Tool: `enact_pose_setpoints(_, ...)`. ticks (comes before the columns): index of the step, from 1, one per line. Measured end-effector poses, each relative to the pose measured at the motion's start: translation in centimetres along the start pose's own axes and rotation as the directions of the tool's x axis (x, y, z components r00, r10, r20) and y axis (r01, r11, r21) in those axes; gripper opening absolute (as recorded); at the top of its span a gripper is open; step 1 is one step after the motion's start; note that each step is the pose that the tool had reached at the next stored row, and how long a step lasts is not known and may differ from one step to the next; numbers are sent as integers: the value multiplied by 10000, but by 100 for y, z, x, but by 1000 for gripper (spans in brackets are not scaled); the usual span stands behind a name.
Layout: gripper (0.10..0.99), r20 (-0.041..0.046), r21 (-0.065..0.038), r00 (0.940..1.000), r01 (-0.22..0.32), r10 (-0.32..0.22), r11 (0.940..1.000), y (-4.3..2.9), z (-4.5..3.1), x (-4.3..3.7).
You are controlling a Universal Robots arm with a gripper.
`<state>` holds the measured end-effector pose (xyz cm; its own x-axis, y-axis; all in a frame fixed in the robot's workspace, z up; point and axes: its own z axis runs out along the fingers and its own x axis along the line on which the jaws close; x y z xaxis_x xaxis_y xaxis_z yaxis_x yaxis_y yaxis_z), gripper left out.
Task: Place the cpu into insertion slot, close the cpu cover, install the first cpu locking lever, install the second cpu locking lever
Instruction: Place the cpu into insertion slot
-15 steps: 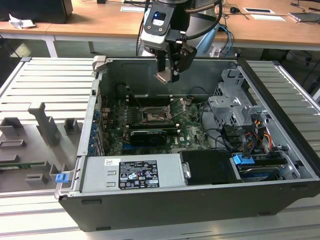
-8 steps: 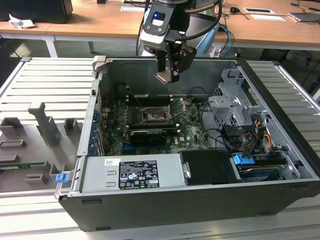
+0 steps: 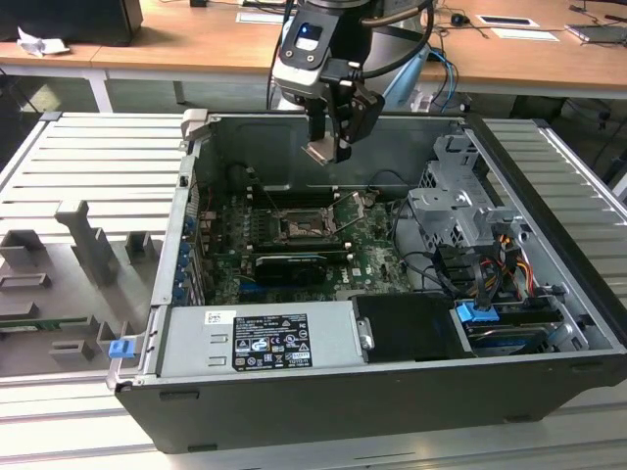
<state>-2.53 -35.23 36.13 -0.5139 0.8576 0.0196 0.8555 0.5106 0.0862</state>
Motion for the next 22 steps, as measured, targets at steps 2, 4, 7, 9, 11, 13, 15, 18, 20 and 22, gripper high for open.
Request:
enact_pose_setpoints(2,529,5,-2,10000,-56,56,10000,0,1,0)
enact_pose_setpoints(4,529,9,-2,9999,-102,102,9999,0,2,0)
enact_pose_setpoints(7,529,15,-3,9999,-167,167,9999,0,3,0)
enact_pose_setpoints(9,529,19,-4,9998,-216,216,9998,0,4,0)
enact_pose_setpoints(11,529,23,-6,9996,-270,270,9996,0,5,0)
enact_pose_setpoints(13,529,29,-6,9995,-329,329,9995,0,6,0)
enact_pose_setpoints(15,529,34,-9,9992,-392,392,9992,-1,7,0)
enact_pose_setpoints(18,529,40,-10,9989,-466,466,9989,-1,9,0)
enact_pose_setpoints(20,529,43,-11,9987,-504,504,9987,-1,10,0)
enact_pose_setpoints(22,529,49,-13,9984,-569,569,9984,-1,11,0)
